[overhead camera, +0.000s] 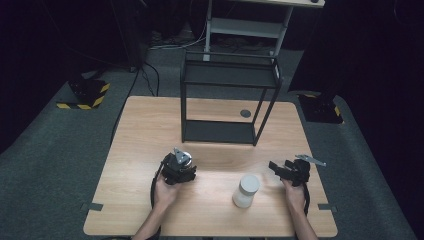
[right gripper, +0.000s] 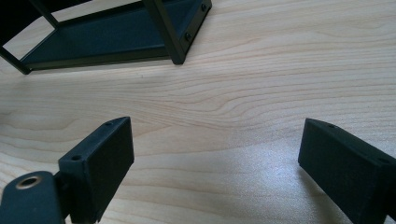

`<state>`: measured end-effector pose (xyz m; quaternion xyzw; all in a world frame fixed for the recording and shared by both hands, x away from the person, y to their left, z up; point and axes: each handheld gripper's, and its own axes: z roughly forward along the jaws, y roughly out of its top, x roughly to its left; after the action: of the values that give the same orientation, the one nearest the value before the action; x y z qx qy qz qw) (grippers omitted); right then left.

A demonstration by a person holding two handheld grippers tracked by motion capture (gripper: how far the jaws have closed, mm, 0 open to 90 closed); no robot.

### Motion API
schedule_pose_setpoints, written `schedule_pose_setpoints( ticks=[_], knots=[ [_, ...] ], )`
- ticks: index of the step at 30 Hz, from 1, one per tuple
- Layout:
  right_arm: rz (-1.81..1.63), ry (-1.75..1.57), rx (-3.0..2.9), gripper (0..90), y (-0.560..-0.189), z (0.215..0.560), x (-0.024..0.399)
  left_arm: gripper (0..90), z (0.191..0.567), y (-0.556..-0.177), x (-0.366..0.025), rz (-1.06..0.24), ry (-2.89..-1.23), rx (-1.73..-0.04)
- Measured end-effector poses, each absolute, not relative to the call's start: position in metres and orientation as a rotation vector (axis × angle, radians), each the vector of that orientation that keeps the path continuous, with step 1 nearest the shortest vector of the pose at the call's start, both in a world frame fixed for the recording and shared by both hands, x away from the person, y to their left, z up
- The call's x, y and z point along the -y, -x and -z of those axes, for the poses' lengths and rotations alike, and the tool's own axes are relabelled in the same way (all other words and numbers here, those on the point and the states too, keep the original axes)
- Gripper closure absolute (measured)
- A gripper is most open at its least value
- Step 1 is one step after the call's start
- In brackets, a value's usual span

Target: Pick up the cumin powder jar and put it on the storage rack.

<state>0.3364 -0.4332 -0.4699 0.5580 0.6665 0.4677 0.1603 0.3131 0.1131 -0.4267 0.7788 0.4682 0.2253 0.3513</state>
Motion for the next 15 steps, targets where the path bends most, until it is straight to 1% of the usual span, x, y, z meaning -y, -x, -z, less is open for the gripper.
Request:
schedule_pose_setpoints(
  ticks=[9, 10, 15],
  knots=[
    [-1.339, -1.593, -1.902, 9.2, -0.336, 0.47, 0.433, 31.2, 0.41, -0.317, -0.123, -0.532, -2.013, -1.177],
    [-1.339, -1.593, -1.903, 9.2, -0.336, 0.47, 0.433, 31.2, 0.421, -0.312, -0.118, -0.551, -1.913, -1.205],
    [-1.34, -1.592, -1.901, 9.2, -0.336, 0.47, 0.433, 31.2, 0.411, -0.313, -0.119, -0.538, -1.914, -1.201]
  ],
)
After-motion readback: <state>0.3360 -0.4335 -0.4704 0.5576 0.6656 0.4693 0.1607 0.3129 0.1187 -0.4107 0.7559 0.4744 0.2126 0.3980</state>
